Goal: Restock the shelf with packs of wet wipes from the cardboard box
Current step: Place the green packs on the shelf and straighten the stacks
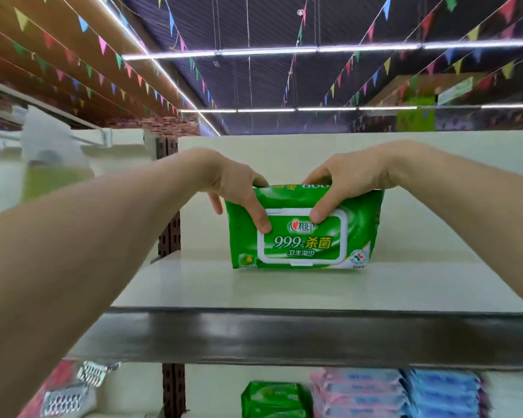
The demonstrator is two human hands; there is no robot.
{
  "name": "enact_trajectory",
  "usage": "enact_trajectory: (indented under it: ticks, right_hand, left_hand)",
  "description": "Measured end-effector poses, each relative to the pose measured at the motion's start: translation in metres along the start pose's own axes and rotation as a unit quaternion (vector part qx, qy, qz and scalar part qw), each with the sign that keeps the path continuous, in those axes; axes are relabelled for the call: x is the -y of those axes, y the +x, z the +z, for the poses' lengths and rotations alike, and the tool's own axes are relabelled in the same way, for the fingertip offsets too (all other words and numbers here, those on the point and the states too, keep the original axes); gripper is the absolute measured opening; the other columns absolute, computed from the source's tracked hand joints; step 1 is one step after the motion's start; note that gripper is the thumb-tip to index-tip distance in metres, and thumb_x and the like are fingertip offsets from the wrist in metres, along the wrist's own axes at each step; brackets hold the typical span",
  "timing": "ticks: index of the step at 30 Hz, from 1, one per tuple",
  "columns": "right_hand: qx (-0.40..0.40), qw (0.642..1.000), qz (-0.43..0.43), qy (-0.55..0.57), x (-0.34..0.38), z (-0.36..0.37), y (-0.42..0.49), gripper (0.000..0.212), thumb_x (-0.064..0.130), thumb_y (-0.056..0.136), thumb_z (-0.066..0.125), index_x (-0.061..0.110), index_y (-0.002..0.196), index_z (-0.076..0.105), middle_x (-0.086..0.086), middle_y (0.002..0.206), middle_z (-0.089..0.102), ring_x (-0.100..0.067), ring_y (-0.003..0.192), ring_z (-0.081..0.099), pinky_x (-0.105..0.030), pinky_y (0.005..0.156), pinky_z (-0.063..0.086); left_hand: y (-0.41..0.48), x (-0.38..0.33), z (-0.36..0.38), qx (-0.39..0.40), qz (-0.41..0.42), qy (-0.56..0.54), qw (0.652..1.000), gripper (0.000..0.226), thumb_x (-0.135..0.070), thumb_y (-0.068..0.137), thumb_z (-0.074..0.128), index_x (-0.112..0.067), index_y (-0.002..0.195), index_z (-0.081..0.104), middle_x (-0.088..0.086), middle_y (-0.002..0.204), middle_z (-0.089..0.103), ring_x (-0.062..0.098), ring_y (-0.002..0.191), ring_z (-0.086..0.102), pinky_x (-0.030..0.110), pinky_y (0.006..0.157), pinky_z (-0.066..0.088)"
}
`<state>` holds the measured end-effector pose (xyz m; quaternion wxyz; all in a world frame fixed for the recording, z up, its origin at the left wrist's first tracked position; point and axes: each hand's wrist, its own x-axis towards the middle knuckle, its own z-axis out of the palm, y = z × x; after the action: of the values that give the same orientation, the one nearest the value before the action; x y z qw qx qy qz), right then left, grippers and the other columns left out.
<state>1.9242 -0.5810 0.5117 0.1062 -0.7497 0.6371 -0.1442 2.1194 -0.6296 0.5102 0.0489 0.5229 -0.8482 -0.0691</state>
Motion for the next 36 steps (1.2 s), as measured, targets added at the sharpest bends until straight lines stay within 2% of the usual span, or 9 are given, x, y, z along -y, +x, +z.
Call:
enact_trajectory:
  ticks: [3,8,11,17,22,25,28,32,36]
  right_hand:
    - [-0.008,1.000,0.007,-0.009,-0.008,0.008,0.014,0.063,0.027,0.069,0.083,0.024,0.126,0.058,-0.001,0.103,0.072,-0.023,0.080,0.073,-0.040,0.072,0.061]
    - [-0.052,0.998,-0.005,-0.024,-0.022,0.020,0.034,0.061,0.037,0.072,0.080,0.025,0.127,0.057,0.004,0.107,0.069,-0.019,0.087,0.070,-0.037,0.082,0.058]
    - [-0.049,0.998,-0.005,-0.038,-0.030,0.021,0.040,0.063,0.040,0.074,0.079,0.027,0.130,0.053,0.005,0.114,0.065,-0.018,0.095,0.067,-0.037,0.090,0.054]
    - [-0.083,0.995,-0.048,-0.006,-0.050,0.035,0.047,0.068,0.033,0.074,0.080,0.030,0.134,0.047,0.011,0.112,0.063,-0.009,0.094,0.065,-0.024,0.081,0.054]
    - [-0.066,0.995,-0.033,-0.074,-0.057,0.030,0.051,0.067,0.026,0.070,0.083,0.025,0.128,0.049,0.007,0.114,0.064,-0.014,0.099,0.064,-0.036,0.088,0.054]
    - [-0.086,0.989,-0.017,-0.123,-0.061,0.032,0.050,0.068,0.028,0.068,0.084,0.023,0.126,0.049,0.007,0.114,0.060,-0.015,0.102,0.059,-0.034,0.091,0.051]
    - [-0.124,0.982,-0.020,-0.143,-0.063,0.036,0.053,0.067,0.033,0.066,0.084,0.023,0.125,0.052,0.006,0.111,0.060,-0.016,0.099,0.059,-0.034,0.087,0.052]
    - [-0.158,0.970,0.001,-0.182,-0.068,0.042,0.059,0.073,0.040,0.067,0.081,0.027,0.130,0.047,0.000,0.117,0.050,-0.020,0.103,0.055,-0.040,0.090,0.050]
    - [-0.182,0.959,0.014,-0.217,-0.073,0.047,0.064,0.078,0.048,0.069,0.077,0.029,0.136,0.041,-0.003,0.122,0.045,-0.023,0.112,0.047,-0.039,0.091,0.046]
  left_hand:
    - [0.017,0.004,0.008,-0.003,-0.001,0.010,1.000,0.063,-0.038,0.066,0.083,-0.033,0.119,0.049,-0.009,0.107,0.062,0.019,0.103,0.059,0.041,0.091,0.052]
    - [0.040,0.014,0.013,-0.001,-0.012,0.007,1.000,0.068,-0.038,0.069,0.082,-0.031,0.127,0.048,-0.004,0.116,0.061,0.023,0.110,0.057,0.043,0.092,0.052]
    - [0.048,0.016,0.011,0.015,-0.023,-0.001,1.000,0.072,-0.038,0.069,0.082,-0.031,0.131,0.047,0.000,0.124,0.060,0.025,0.114,0.057,0.044,0.094,0.052]
    - [0.064,0.025,0.015,0.019,-0.021,-0.031,0.999,0.065,-0.034,0.069,0.082,-0.031,0.126,0.050,0.003,0.119,0.064,0.025,0.109,0.061,0.043,0.091,0.054]
    - [0.067,0.032,0.024,-0.024,0.009,-0.058,0.998,0.063,-0.037,0.071,0.081,-0.034,0.125,0.049,0.001,0.113,0.067,0.023,0.102,0.064,0.041,0.089,0.054]
    - [0.069,0.031,0.029,-0.051,0.021,-0.063,0.996,0.067,-0.035,0.074,0.079,-0.031,0.132,0.047,0.000,0.114,0.066,0.024,0.102,0.064,0.043,0.088,0.053]
    - [0.073,0.031,0.033,-0.084,0.034,-0.050,0.995,0.066,-0.034,0.075,0.078,-0.030,0.133,0.047,-0.003,0.112,0.065,0.023,0.100,0.063,0.041,0.079,0.055]
    - [0.081,0.032,0.041,-0.102,0.037,-0.061,0.992,0.060,-0.034,0.076,0.078,-0.030,0.129,0.049,-0.003,0.112,0.065,0.024,0.102,0.063,0.047,0.085,0.056]
    - [0.086,0.033,0.044,-0.117,0.036,-0.069,0.990,0.057,-0.033,0.076,0.078,-0.028,0.126,0.051,-0.001,0.113,0.065,0.025,0.101,0.064,0.047,0.087,0.055]
